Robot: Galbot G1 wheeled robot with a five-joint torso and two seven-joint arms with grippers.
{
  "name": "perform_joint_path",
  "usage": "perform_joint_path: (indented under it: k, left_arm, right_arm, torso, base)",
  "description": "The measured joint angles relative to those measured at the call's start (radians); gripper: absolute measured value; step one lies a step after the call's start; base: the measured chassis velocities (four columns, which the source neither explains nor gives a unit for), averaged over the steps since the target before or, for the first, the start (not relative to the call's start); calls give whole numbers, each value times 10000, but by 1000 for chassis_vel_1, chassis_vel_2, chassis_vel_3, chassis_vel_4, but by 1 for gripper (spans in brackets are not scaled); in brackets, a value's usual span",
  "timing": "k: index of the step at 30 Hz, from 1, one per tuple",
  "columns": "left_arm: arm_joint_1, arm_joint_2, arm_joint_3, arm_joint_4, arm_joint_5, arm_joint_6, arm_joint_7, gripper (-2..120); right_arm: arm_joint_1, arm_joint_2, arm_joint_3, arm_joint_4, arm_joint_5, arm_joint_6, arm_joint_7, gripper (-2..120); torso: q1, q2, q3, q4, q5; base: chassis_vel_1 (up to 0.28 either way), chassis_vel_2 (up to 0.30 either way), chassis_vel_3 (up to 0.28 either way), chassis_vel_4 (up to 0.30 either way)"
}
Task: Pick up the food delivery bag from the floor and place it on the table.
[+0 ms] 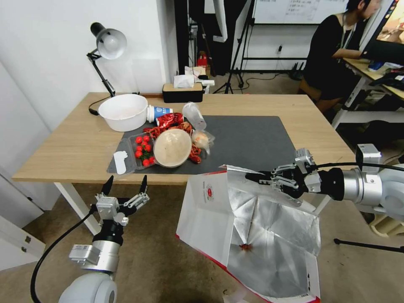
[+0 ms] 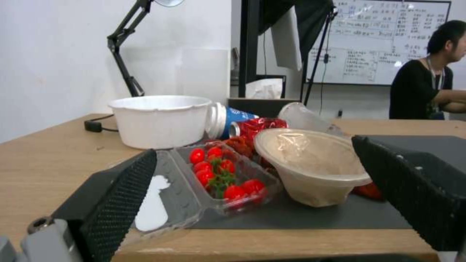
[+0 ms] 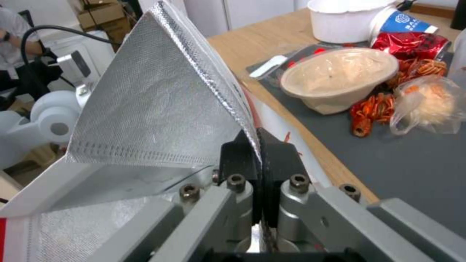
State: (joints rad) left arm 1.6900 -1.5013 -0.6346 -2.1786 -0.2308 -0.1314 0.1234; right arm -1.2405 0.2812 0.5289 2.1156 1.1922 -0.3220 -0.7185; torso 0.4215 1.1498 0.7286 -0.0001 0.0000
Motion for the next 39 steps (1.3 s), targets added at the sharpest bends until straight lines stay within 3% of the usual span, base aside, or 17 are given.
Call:
perform_joint_path:
  k: [15,23,29,36,39]
  left_arm:
    - [3,15,12,39,-15,-110,26,100]
    - [7,11,4,65,-14,-164,49,100]
    - [4,-16,33,67,25,-164,89,100]
    - [0,-23,52,108,58,-164,112,100]
    - [-1,-31,59,116,68,-164,123,100]
  right_arm:
    - [-50,5,45,79,21,-7,102,0]
    - [-8,-149,582,528,889,-16,920,0]
    - [852,-64,1313,760,2394,-92,2321,0]
    - [2084,228,1429,749,3293,-260,3756,0]
    - [2792,491,1445,586,3722,-327,5101,0]
  torso:
    - [-19,-46,-26,0,-1]
    - [-41,-92,-51,0,0]
    - [-50,-112,-63,0,-1]
    - [-53,-121,-68,0,-1]
    - [-57,-127,-71,0,0]
  base:
    - [0,0,0,0]
    - [0,0,0,0]
    - [0,0,0,0]
    - [0,0,0,0]
    - [0,0,0,0]
